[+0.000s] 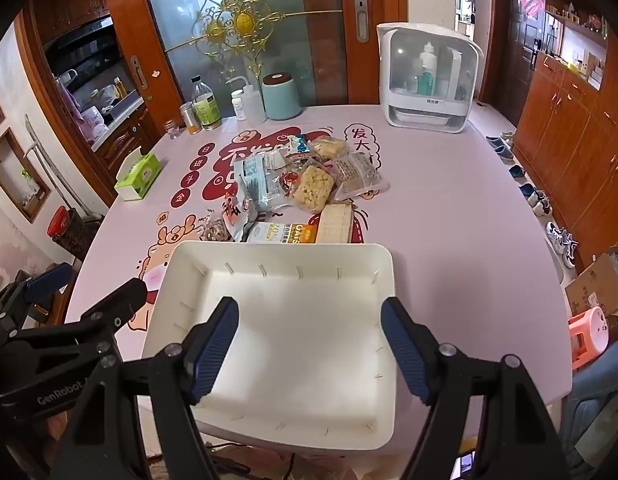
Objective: Organize snacks
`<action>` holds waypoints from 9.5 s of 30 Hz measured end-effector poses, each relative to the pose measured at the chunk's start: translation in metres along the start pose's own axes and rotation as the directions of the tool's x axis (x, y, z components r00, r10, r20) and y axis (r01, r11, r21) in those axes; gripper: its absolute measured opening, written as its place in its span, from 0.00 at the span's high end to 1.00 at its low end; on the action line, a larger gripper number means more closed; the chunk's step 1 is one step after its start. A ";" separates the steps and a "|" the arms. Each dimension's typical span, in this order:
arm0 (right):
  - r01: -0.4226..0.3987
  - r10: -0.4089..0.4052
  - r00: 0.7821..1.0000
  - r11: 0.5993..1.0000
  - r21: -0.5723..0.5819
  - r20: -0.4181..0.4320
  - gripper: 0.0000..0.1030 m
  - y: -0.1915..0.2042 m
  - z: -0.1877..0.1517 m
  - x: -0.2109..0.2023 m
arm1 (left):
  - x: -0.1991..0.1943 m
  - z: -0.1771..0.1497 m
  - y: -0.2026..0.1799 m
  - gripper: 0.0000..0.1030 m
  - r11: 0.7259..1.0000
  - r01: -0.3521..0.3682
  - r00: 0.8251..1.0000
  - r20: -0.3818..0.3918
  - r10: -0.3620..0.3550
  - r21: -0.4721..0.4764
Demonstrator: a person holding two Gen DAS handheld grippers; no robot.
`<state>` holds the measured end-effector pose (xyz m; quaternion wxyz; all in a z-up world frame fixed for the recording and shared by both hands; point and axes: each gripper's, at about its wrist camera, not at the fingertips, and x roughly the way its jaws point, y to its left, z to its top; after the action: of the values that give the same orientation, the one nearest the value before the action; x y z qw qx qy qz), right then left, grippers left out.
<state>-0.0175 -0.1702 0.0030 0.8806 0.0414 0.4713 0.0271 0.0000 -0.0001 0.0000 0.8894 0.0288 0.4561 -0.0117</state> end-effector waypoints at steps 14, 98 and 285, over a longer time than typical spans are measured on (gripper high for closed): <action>-0.001 0.001 1.000 1.000 -0.003 0.006 0.28 0.001 -0.002 0.000 | 0.000 0.000 -0.001 0.05 1.000 0.002 1.000 -0.004 -0.002 0.002; -0.001 0.002 1.000 0.998 -0.057 0.022 0.28 -0.009 0.040 0.028 | 0.043 0.043 0.018 0.05 0.995 0.095 0.992 -0.078 -0.097 -0.033; -0.022 0.022 1.000 1.000 -0.014 -0.002 0.30 0.014 0.135 0.102 | 0.125 0.118 0.084 0.01 0.993 -0.016 1.000 -0.005 0.017 0.113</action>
<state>0.1507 -0.1534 -0.0054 0.8801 0.0403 0.4713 0.0401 0.1728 0.0768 -0.0294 0.8850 0.0827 0.4572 -0.0300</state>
